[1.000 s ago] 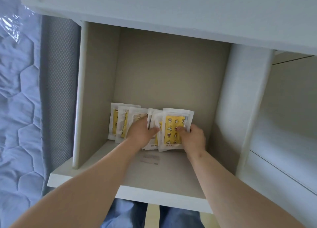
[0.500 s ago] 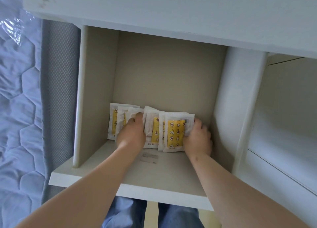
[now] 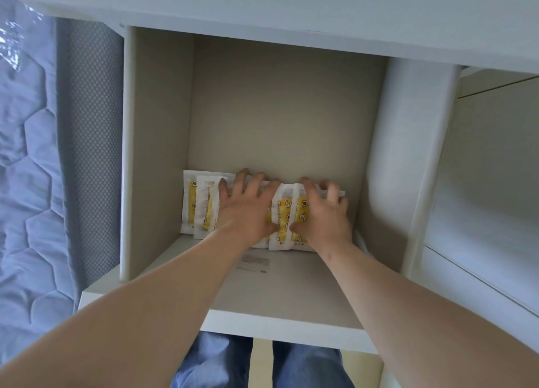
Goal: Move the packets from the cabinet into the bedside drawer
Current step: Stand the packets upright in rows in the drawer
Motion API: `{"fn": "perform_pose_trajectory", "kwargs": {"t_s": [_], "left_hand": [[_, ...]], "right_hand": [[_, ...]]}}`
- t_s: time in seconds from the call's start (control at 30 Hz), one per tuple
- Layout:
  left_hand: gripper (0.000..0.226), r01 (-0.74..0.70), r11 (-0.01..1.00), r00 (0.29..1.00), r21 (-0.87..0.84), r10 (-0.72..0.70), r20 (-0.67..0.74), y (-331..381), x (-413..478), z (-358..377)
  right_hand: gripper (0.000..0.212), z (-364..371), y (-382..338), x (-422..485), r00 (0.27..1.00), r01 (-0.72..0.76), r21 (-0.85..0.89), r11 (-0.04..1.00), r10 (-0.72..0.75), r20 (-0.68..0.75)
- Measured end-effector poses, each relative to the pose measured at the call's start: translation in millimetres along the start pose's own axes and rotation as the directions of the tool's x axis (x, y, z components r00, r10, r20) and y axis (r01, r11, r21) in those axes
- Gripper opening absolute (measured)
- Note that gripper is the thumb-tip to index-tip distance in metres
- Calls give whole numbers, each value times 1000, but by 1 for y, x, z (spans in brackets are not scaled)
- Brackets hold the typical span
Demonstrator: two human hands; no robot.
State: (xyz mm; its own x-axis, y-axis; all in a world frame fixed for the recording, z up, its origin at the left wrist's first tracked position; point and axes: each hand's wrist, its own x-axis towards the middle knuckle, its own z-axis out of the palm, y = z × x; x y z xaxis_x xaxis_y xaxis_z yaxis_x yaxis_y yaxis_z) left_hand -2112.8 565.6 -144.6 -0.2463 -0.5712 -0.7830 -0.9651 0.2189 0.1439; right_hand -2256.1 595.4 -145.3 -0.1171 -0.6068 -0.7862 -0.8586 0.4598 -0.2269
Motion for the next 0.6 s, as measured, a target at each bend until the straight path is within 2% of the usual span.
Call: {"fn": "perform_pose_trajectory", "kwargs": {"t_s": [0.17, 0.4, 0.6], "left_hand": [[80, 7, 999, 996, 32, -4, -94, -11, -3, 6], [84, -21, 1000, 993, -19, 18, -116, -27, -1, 5], [84, -9, 999, 996, 41, 13, -83, -38, -1, 2]], "right_hand": [[78, 9, -11, -2, 1000, 22, 76, 997, -21, -16], [76, 21, -24, 0, 998, 57, 118, 991, -57, -5], [75, 24, -30, 1, 997, 68, 157, 985, -71, 17]]}}
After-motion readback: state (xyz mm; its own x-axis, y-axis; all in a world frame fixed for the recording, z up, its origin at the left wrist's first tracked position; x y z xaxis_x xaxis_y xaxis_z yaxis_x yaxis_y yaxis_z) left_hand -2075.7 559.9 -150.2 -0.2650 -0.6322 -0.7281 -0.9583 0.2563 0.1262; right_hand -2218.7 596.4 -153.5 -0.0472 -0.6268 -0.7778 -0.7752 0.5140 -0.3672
